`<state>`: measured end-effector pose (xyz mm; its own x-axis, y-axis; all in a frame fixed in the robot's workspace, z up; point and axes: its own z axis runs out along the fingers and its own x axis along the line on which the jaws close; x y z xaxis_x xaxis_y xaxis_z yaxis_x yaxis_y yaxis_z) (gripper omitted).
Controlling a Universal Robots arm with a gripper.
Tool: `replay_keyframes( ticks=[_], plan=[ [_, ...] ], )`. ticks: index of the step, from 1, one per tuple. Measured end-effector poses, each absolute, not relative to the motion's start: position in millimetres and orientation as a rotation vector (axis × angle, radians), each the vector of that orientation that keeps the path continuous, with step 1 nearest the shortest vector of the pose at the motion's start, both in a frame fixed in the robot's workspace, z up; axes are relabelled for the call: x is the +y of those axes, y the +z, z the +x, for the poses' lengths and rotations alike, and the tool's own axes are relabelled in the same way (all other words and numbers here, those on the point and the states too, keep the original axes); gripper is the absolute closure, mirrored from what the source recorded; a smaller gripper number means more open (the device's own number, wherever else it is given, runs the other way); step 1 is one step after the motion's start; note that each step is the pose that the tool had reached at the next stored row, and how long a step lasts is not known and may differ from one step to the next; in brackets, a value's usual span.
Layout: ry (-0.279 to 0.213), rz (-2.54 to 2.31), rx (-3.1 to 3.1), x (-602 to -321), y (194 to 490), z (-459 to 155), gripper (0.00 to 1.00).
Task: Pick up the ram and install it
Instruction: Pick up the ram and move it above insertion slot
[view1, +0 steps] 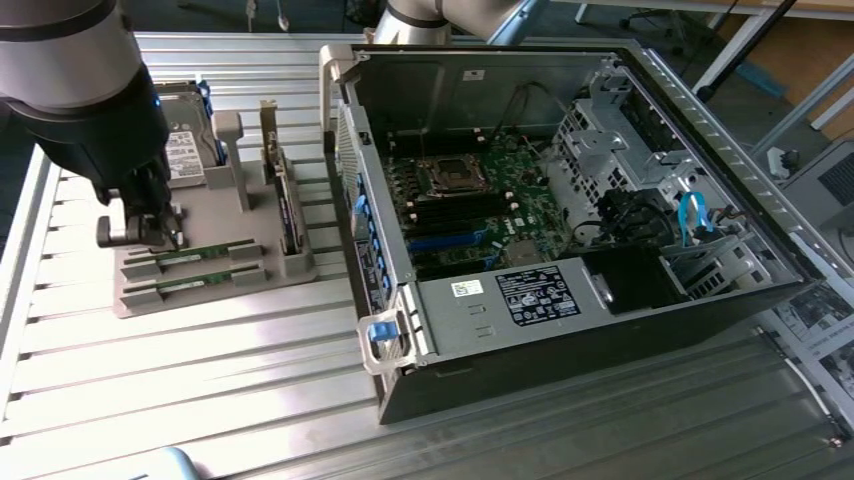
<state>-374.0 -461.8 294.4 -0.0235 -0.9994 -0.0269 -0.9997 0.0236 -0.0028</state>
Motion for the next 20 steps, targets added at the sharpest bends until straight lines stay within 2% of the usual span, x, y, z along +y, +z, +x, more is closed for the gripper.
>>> replay_keyframes(
  ticks=[20],
  plan=[
    [0.026,-2.183,2.229,-461.8,287.9,-374.0,0.7]
  ],
)
